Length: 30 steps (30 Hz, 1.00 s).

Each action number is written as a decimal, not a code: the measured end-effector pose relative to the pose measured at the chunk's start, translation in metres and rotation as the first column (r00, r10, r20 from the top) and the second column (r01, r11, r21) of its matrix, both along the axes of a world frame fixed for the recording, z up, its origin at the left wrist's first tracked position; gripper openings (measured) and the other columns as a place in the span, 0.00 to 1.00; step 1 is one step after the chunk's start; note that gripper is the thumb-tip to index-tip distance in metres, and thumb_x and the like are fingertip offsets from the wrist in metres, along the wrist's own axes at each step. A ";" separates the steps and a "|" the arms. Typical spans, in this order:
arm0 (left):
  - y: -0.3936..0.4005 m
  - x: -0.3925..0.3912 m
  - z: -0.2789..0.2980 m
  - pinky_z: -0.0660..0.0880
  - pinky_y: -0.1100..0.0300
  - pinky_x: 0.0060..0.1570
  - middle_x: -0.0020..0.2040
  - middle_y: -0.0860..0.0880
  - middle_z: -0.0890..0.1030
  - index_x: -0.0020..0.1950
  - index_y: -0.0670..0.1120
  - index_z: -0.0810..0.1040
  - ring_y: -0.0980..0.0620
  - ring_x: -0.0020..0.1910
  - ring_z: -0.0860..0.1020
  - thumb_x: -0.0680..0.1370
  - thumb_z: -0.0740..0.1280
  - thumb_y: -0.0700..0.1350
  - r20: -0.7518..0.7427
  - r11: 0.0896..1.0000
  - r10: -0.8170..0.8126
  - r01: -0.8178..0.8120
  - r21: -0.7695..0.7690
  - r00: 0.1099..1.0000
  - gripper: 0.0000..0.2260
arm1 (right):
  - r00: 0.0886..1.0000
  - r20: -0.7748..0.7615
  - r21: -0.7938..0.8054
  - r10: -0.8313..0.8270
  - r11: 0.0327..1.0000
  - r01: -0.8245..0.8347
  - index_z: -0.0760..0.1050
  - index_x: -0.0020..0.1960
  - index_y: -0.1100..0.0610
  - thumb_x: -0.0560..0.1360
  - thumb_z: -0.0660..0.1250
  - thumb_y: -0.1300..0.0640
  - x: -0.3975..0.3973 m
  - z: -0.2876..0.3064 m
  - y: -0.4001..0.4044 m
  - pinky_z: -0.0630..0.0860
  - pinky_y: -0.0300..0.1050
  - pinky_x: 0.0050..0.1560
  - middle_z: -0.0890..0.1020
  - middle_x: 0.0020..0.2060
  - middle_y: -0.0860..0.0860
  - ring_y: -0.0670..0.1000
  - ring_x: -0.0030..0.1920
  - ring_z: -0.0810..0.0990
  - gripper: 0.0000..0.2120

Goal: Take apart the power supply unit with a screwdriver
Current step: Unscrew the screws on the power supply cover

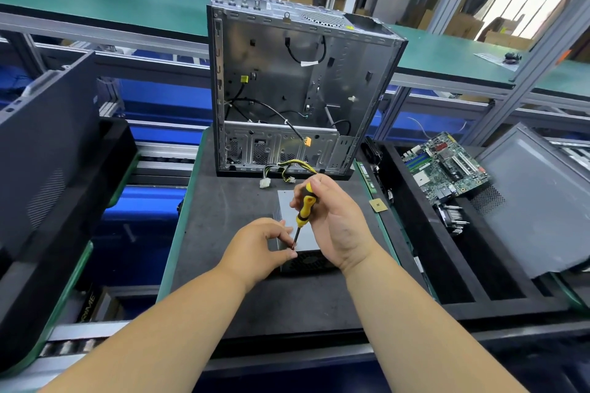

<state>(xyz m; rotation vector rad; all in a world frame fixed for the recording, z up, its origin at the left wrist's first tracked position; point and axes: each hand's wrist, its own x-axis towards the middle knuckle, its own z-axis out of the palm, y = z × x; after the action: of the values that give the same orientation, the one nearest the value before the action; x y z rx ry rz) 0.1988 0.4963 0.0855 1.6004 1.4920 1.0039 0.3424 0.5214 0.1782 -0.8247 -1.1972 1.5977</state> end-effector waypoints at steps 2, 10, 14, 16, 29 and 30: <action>0.000 0.000 0.000 0.69 0.69 0.61 0.49 0.59 0.81 0.37 0.56 0.82 0.67 0.60 0.75 0.67 0.80 0.41 0.004 1.000 0.002 -0.002 0.000 1.000 0.12 | 1.000 0.010 0.017 -0.022 1.000 0.022 0.74 0.43 0.60 0.74 0.62 0.52 0.001 0.000 0.001 0.68 0.43 0.40 0.77 0.37 0.53 0.52 0.39 0.76 0.10; 0.000 0.000 -0.001 0.68 0.70 0.61 0.50 0.57 0.81 0.39 0.53 0.83 0.68 0.61 0.75 0.68 0.80 0.40 0.026 1.000 -0.007 0.007 -0.010 1.000 0.10 | 0.997 -0.078 0.000 -0.024 1.000 0.024 0.73 0.39 0.59 0.81 0.54 0.50 -0.003 -0.007 0.005 0.65 0.43 0.40 0.69 0.29 0.51 0.50 0.33 0.67 0.19; 0.000 0.000 -0.003 0.66 0.78 0.57 0.50 0.58 0.81 0.39 0.54 0.83 0.69 0.60 0.75 0.67 0.80 0.41 0.011 1.000 -0.008 0.008 -0.012 1.000 0.10 | 0.997 -0.070 -0.033 -0.032 0.999 0.030 0.72 0.42 0.58 0.79 0.57 0.47 -0.004 -0.004 0.005 0.64 0.42 0.37 0.67 0.29 0.51 0.50 0.32 0.65 0.16; 0.000 0.000 -0.003 0.66 0.77 0.57 0.50 0.58 0.81 0.39 0.54 0.83 0.70 0.60 0.75 0.68 0.80 0.41 0.012 1.000 -0.008 0.008 -0.007 1.000 0.10 | 0.997 -0.054 -0.049 -0.047 0.998 0.044 0.69 0.42 0.57 0.76 0.61 0.49 -0.002 -0.002 0.005 0.64 0.44 0.39 0.69 0.30 0.51 0.51 0.32 0.66 0.11; -0.002 0.003 0.001 0.70 0.58 0.67 0.51 0.60 0.79 0.38 0.58 0.80 0.65 0.64 0.74 0.68 0.80 0.43 -0.035 1.000 -0.014 0.014 0.005 0.999 0.13 | 0.999 -0.016 -0.047 -0.029 0.998 0.028 0.74 0.42 0.61 0.80 0.62 0.53 0.001 0.006 0.002 0.70 0.43 0.43 0.76 0.35 0.53 0.51 0.37 0.74 0.13; -0.002 0.003 0.001 0.71 0.57 0.67 0.51 0.60 0.79 0.38 0.58 0.80 0.65 0.64 0.74 0.68 0.80 0.42 -0.026 1.000 -0.014 0.014 0.005 1.000 0.13 | 0.999 -0.041 -0.060 -0.030 0.998 0.027 0.73 0.42 0.62 0.81 0.60 0.53 0.000 0.005 0.002 0.70 0.43 0.42 0.75 0.34 0.53 0.51 0.36 0.72 0.14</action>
<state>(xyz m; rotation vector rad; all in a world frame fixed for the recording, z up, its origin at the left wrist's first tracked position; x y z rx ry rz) 0.2017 0.4946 0.0860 1.6313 1.4940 0.9836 0.3420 0.5237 0.1837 -0.8385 -1.1086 1.6262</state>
